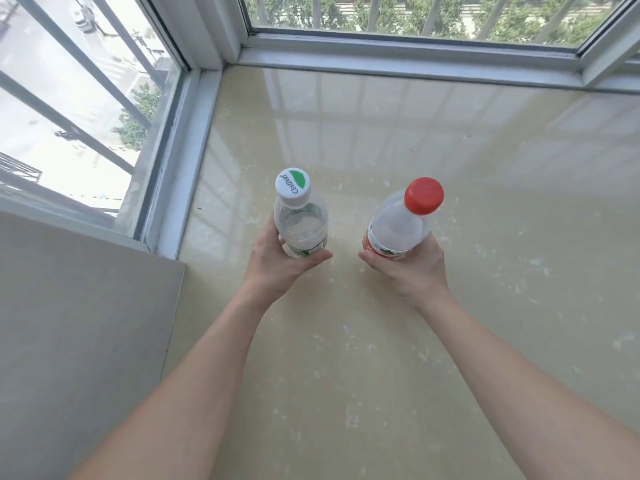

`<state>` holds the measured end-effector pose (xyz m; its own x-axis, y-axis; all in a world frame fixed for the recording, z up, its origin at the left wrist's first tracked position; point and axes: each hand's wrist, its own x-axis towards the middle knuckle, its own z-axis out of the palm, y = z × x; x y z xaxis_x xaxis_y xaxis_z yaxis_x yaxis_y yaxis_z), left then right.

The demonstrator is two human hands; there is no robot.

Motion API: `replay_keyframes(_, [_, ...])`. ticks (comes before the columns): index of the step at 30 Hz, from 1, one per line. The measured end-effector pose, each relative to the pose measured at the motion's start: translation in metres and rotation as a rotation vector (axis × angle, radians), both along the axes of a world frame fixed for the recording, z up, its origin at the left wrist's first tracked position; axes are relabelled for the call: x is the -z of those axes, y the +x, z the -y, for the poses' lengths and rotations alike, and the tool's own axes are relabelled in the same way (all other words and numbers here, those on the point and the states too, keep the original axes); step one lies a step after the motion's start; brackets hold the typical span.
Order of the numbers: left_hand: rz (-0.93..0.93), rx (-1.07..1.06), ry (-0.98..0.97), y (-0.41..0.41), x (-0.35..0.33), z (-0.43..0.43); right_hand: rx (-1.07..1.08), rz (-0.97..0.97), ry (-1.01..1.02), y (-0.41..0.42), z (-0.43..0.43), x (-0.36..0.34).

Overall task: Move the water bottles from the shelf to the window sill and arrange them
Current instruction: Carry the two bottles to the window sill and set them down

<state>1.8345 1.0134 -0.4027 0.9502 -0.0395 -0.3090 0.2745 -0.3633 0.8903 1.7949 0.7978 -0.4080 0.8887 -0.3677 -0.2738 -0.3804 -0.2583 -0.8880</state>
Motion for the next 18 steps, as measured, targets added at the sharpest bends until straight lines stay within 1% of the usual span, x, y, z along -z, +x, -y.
replay_keyframes(3, [-0.021, 0.007, 0.010, -0.001, 0.001, 0.000, -0.004, -0.002, 0.006, 0.000, 0.001, 0.001])
replay_keyframes(6, [-0.016, 0.037, 0.051, -0.002, 0.000, -0.002, -0.066, -0.051, 0.034, 0.000, 0.004, 0.003])
replay_keyframes(8, [-0.007, 0.085, 0.134, -0.004, -0.002, -0.008, -0.135, -0.093, 0.046, -0.003, 0.009, 0.004])
replay_keyframes(10, [0.000, 0.171, 0.282, -0.007, -0.004, -0.018, -0.210, -0.121, -0.013, -0.009, 0.019, 0.001])
replay_keyframes(11, [0.007, 0.215, 0.369, -0.010, -0.006, -0.025, -0.251, -0.149, -0.076, -0.013, 0.025, -0.001])
replay_keyframes(13, [0.029, 0.277, 0.539, -0.019, -0.013, -0.038, -0.352, -0.269, -0.269, -0.022, 0.040, -0.012])
replay_keyframes(15, [0.106, 0.324, 0.698, -0.029, -0.027, -0.046, -0.462, -0.376, -0.476, -0.029, 0.052, -0.032])
replay_keyframes(17, [0.196, 0.350, 0.837, -0.038, -0.047, -0.048, -0.556, -0.378, -0.648, -0.035, 0.061, -0.059])
replay_keyframes(18, [0.216, 0.338, 0.876, -0.042, -0.060, -0.047, -0.583, -0.357, -0.715, -0.038, 0.065, -0.074])
